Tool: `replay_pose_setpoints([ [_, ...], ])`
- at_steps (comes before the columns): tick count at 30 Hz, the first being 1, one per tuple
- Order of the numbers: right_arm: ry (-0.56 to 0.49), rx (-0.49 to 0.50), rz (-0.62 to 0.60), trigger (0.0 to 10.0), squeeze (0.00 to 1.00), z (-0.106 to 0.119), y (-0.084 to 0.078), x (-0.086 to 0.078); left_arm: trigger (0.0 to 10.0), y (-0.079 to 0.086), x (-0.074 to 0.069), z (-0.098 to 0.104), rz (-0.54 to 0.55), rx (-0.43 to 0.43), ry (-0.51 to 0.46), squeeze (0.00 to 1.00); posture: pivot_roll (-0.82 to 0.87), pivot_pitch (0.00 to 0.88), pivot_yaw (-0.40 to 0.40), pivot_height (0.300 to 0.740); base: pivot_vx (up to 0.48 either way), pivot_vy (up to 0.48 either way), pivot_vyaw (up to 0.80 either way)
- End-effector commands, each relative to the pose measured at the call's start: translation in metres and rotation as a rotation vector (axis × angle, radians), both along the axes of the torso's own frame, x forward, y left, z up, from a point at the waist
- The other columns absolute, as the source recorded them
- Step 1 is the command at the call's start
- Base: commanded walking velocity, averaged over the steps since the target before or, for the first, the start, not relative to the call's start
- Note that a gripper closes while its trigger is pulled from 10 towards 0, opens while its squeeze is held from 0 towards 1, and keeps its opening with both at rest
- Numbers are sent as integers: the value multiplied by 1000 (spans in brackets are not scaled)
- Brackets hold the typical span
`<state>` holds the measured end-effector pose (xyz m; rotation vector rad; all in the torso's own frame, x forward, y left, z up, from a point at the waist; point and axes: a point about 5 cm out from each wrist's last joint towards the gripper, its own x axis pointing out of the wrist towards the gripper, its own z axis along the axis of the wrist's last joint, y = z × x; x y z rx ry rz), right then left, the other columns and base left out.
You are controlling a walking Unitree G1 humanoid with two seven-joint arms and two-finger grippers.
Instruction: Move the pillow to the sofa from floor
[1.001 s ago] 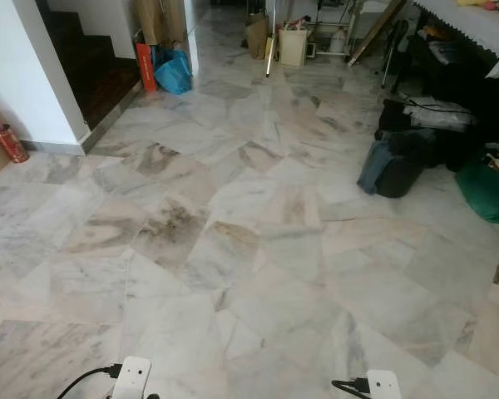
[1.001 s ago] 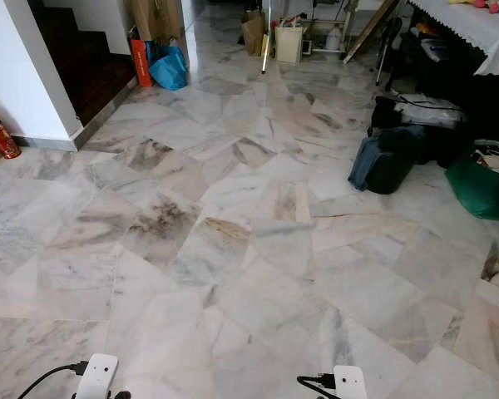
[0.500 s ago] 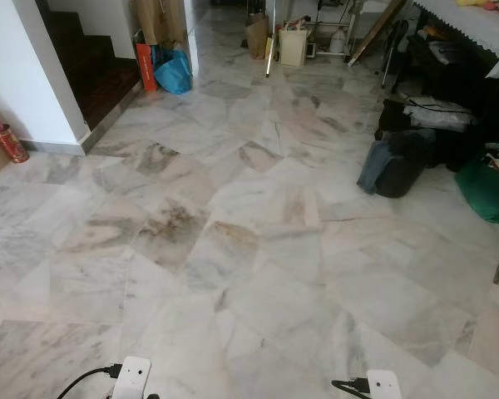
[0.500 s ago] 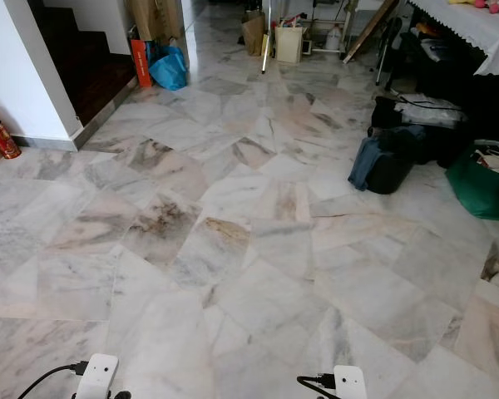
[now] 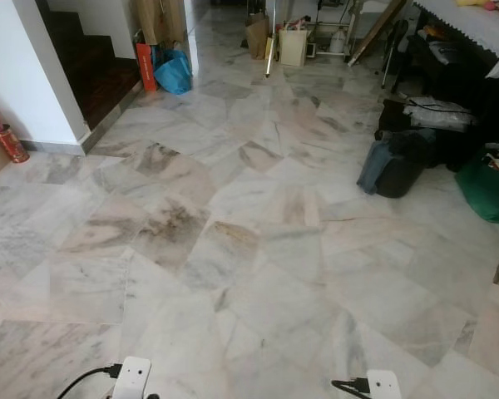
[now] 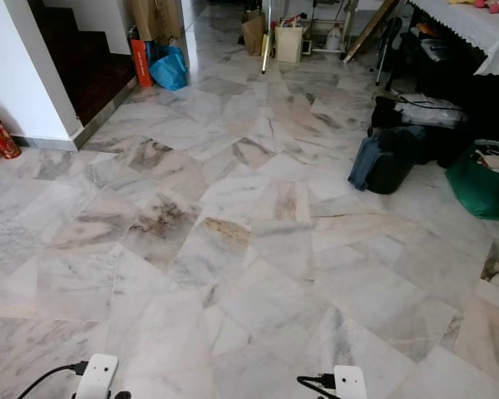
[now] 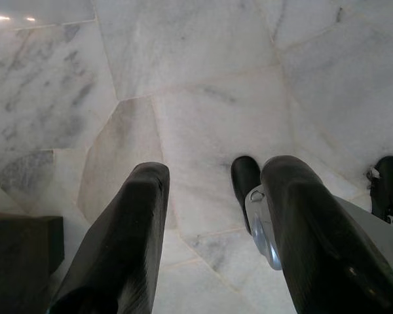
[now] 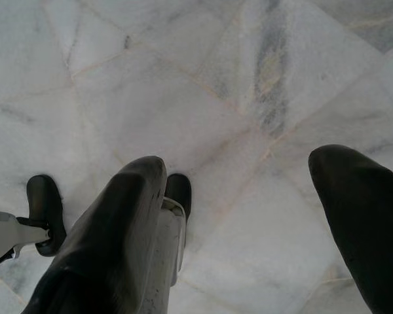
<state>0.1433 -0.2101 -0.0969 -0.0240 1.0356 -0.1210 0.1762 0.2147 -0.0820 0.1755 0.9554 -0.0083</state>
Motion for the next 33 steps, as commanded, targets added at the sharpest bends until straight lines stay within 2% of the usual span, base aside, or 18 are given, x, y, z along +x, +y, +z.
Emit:
replay_pose_setpoints([
  [1,-27,111,-77,10000,0,2,16,12,10000,-7,-2,-4,4,-56,67,0,49,0,-64,740,0,0,0],
  [9,-26,104,-82,10000,0,2,11,12,10000,-8,-2,-3,5,-56,65,0,50,0,-63,740,0,0,0],
  [15,-36,91,-92,10000,0,5,-6,11,10000,-8,-2,-3,2,-55,64,0,47,0,-62,740,0,0,0],
  [21,-35,79,-88,10000,0,6,-12,9,10000,-8,-2,-3,1,-57,63,0,48,0,-61,740,0,0,0],
  [26,-29,74,-79,10000,0,5,-12,8,10000,-8,-2,-3,0,-58,63,0,49,0,-61,740,0,0,0],
  [27,-39,92,-100,10000,0,3,-4,5,10000,-8,-2,-4,-2,-57,64,0,48,0,-59,740,0,0,0],
  [29,-37,100,-100,10000,0,1,3,3,10000,-8,-2,-4,-3,-56,65,0,48,0,-58,740,0,0,0],
  [33,-29,105,-94,10000,0,-1,10,1,10000,-7,-3,-4,-4,-54,67,0,49,0,-57,740,0,0,0],
])
